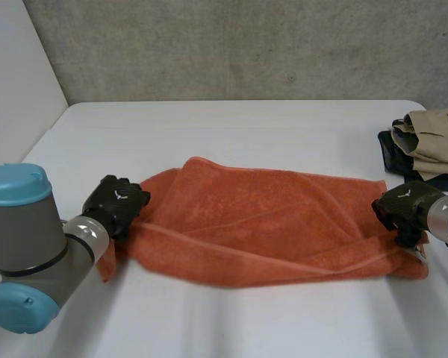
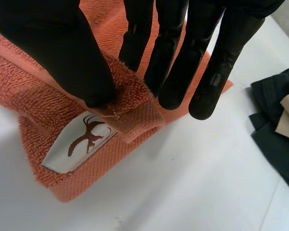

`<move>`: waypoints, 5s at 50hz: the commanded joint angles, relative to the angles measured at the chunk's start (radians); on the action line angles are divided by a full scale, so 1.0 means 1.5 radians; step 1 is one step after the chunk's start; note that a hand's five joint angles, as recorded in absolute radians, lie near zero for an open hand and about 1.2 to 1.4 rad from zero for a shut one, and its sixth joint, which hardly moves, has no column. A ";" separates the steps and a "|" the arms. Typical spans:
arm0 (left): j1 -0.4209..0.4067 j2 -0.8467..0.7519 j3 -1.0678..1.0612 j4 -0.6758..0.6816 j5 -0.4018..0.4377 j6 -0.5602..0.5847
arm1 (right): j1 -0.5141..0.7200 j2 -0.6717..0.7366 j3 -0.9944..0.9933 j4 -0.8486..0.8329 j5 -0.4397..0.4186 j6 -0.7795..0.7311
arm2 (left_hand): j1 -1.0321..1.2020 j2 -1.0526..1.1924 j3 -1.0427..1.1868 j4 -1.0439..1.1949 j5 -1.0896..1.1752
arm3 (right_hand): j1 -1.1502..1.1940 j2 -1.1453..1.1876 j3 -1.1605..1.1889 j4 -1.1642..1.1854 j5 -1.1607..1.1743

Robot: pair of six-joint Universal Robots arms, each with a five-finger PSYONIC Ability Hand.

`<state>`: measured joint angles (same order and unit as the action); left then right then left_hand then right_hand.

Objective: Fold the laundry.

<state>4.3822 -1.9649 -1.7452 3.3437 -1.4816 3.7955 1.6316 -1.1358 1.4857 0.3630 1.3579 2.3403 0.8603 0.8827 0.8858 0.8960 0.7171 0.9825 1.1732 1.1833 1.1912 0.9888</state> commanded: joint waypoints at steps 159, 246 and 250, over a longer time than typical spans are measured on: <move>-0.010 -0.322 0.426 0.124 -0.089 0.141 | 0.087 0.322 -0.368 -0.300 0.191 -0.094 | -0.457 -0.472 -0.474 -0.481 -0.478 | -0.506 -0.633 -0.640 -0.645 -0.627; 0.034 0.104 -0.008 0.142 -0.086 -0.060 | 0.326 0.047 -0.106 -0.448 -0.037 -0.014 | -0.457 -0.472 -0.474 -0.481 -0.478 | 0.276 0.149 0.142 0.137 0.155; 0.038 0.103 -0.014 0.142 -0.085 -0.061 | 0.410 0.141 -0.163 -0.482 -0.077 -0.012 | -0.457 -0.472 -0.474 -0.481 -0.478 | 0.276 0.149 0.142 0.137 0.155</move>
<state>4.4266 -1.8136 -1.7553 3.5582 -1.6107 3.7095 2.0343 -1.1216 1.3644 -0.2596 1.3333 2.3270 0.2041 0.2058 0.2171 0.2071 0.0487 0.9781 1.1815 1.1842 1.1953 0.9863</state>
